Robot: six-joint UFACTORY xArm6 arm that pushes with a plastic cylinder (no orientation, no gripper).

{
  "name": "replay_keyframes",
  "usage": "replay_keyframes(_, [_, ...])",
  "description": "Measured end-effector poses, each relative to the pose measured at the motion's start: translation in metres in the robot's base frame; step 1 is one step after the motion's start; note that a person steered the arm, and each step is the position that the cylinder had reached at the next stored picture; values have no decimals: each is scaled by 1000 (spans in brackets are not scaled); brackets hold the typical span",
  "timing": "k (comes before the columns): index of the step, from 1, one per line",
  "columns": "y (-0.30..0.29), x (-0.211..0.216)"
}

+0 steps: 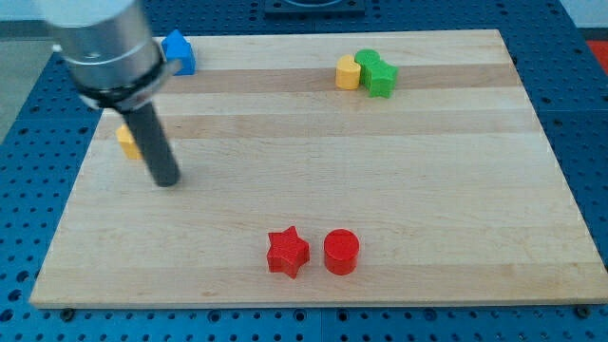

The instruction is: Place the hexagon below the heart

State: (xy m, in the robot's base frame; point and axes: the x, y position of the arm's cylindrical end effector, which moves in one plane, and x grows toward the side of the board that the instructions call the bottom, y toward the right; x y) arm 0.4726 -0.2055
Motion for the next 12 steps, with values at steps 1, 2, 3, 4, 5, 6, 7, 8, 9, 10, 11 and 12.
replay_keyframes(1, [-42, -1])
replay_keyframes(2, [-69, -15])
replay_keyframes(3, [-71, -38])
replay_keyframes(4, [-53, -46])
replay_keyframes(5, [-26, -57])
replay_keyframes(6, [-1, -76])
replay_keyframes(7, [28, -93])
replay_keyframes(8, [60, -107])
replay_keyframes(9, [93, -115])
replay_keyframes(10, [121, -127])
replay_keyframes(11, [128, -145])
replay_keyframes(12, [143, -150])
